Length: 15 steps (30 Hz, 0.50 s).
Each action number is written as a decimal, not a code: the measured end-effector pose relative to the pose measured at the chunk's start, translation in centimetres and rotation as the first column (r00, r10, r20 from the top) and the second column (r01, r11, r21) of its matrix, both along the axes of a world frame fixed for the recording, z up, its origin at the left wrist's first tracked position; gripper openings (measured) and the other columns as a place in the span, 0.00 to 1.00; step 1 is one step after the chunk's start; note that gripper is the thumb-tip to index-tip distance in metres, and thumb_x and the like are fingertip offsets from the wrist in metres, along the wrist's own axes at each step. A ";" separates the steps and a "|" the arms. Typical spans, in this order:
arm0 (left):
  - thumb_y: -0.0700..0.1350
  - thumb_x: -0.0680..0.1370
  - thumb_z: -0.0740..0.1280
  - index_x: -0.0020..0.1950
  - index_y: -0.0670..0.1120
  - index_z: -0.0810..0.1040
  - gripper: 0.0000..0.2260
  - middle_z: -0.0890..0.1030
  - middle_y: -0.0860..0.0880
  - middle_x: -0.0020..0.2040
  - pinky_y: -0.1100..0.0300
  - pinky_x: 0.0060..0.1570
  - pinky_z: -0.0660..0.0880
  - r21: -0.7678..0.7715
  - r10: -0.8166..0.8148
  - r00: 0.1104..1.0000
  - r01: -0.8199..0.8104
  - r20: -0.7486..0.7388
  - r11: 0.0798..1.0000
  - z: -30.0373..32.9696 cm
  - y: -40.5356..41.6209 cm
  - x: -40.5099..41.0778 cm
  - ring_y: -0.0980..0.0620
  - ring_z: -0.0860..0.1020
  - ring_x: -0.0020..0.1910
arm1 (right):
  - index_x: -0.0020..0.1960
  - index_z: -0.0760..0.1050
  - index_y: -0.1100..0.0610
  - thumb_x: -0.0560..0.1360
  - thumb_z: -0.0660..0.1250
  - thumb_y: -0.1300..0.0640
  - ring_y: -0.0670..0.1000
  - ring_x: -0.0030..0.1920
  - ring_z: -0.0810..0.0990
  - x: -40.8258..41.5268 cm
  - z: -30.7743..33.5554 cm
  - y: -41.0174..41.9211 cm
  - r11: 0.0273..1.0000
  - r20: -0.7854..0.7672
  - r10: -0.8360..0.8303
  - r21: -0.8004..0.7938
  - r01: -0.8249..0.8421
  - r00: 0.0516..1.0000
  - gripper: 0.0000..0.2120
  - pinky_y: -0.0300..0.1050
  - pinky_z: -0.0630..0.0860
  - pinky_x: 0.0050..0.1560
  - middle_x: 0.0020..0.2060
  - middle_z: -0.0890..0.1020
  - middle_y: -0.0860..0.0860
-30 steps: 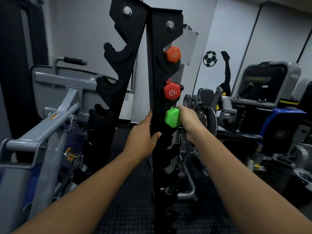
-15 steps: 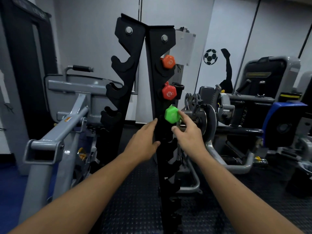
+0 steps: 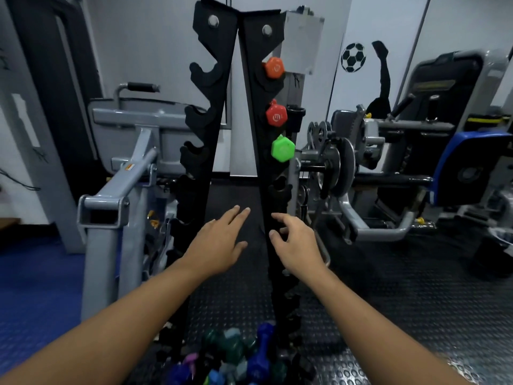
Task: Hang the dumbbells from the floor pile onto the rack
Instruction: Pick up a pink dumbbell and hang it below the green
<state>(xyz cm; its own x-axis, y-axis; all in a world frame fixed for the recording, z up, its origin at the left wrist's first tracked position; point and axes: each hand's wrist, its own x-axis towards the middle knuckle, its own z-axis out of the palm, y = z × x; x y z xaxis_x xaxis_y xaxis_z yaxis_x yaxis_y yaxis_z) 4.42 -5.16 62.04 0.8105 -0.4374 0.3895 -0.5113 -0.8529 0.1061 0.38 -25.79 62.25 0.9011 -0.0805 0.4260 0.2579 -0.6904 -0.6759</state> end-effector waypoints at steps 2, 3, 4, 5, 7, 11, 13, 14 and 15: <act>0.56 0.83 0.66 0.86 0.53 0.49 0.37 0.55 0.49 0.85 0.48 0.76 0.67 0.003 0.000 1.000 0.000 -0.003 1.000 -0.6 0.4 -0.7 0.46 0.67 0.78 | 0.75 0.73 0.49 0.83 0.68 0.52 0.44 0.62 0.77 -0.5 -0.8 0.0 1.000 -0.023 0.007 -0.019 -0.008 1.000 0.21 0.37 0.73 0.59 0.68 0.78 0.46; 0.56 0.83 0.66 0.86 0.52 0.49 0.37 0.55 0.48 0.85 0.48 0.76 0.68 0.009 -0.003 1.000 0.003 -0.008 1.000 -0.9 0.6 -1.1 0.46 0.67 0.78 | 0.75 0.73 0.49 0.83 0.68 0.52 0.45 0.61 0.77 -0.7 -1.1 0.0 1.000 -0.031 0.005 -0.026 -0.005 0.999 0.21 0.39 0.75 0.59 0.68 0.78 0.47; 0.56 0.83 0.66 0.86 0.52 0.50 0.37 0.56 0.48 0.85 0.47 0.75 0.69 0.016 -0.004 1.000 0.004 -0.014 1.000 -1.2 0.8 -1.5 0.45 0.68 0.78 | 0.75 0.74 0.49 0.83 0.68 0.52 0.46 0.61 0.78 -1.0 -1.5 0.0 0.999 -0.040 -0.004 -0.034 0.002 0.999 0.21 0.41 0.76 0.60 0.68 0.78 0.48; 0.56 0.83 0.66 0.86 0.51 0.51 0.36 0.57 0.47 0.85 0.47 0.74 0.70 0.024 -0.002 1.000 0.003 -0.020 1.000 -1.4 1.0 -1.8 0.44 0.69 0.77 | 0.75 0.74 0.50 0.83 0.68 0.52 0.47 0.61 0.79 -1.1 -1.8 0.0 0.999 -0.047 -0.010 -0.046 0.008 0.999 0.21 0.42 0.77 0.61 0.68 0.79 0.49; 0.56 0.83 0.67 0.86 0.51 0.54 0.35 0.58 0.47 0.84 0.47 0.70 0.74 0.017 0.001 0.999 0.000 -0.049 1.000 -2.4 1.4 -2.6 0.42 0.72 0.75 | 0.75 0.75 0.51 0.82 0.68 0.52 0.50 0.61 0.80 -1.8 -2.8 0.2 0.997 -0.069 -0.017 -0.071 0.012 0.997 0.21 0.45 0.77 0.62 0.66 0.80 0.50; 0.56 0.83 0.67 0.83 0.51 0.61 0.31 0.65 0.49 0.81 0.46 0.64 0.78 -0.016 -0.006 0.993 0.004 -0.114 1.000 -5.8 2.1 -4.3 0.43 0.75 0.71 | 0.73 0.76 0.51 0.83 0.68 0.52 0.46 0.58 0.79 -3.4 -5.6 0.5 0.997 -0.149 -0.028 -0.082 0.016 0.989 0.19 0.42 0.75 0.60 0.61 0.81 0.47; 0.56 0.82 0.67 0.82 0.51 0.64 0.30 0.68 0.49 0.79 0.46 0.63 0.79 -0.010 -0.009 0.988 0.008 -0.157 1.000 -8.3 2.6 -5.0 0.43 0.76 0.69 | 0.72 0.77 0.51 0.83 0.68 0.52 0.44 0.56 0.78 -4.1 -8.0 0.6 0.998 -0.209 -0.016 -0.065 0.002 0.978 0.18 0.38 0.73 0.58 0.60 0.82 0.46; 0.56 0.82 0.66 0.82 0.50 0.64 0.29 0.68 0.49 0.78 0.46 0.62 0.79 -0.004 -0.011 0.984 0.010 -0.179 1.000 -9.7 2.7 -5.3 0.44 0.77 0.68 | 0.71 0.78 0.52 0.83 0.68 0.53 0.44 0.55 0.78 -4.4 -9.4 0.6 0.998 -0.235 -0.011 -0.064 -0.004 0.972 0.17 0.38 0.72 0.58 0.59 0.82 0.47; 0.57 0.82 0.66 0.81 0.50 0.64 0.29 0.69 0.49 0.78 0.46 0.61 0.79 0.006 -0.007 0.978 0.008 -0.207 1.000 -11.0 2.9 -5.5 0.44 0.77 0.68 | 0.70 0.78 0.52 0.83 0.68 0.53 0.45 0.55 0.79 -4.7 -10.8 0.6 0.998 -0.259 -0.009 -0.062 -0.007 0.966 0.17 0.38 0.72 0.57 0.58 0.82 0.47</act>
<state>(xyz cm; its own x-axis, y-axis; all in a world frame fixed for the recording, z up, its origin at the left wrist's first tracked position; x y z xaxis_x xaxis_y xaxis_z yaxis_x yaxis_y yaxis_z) -1.06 -2.30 51.05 0.8700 -0.4456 0.2110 -0.4851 -0.8501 0.2049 -4.28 -25.15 51.45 0.9813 -0.0620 0.1825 0.0794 -0.7329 -0.6757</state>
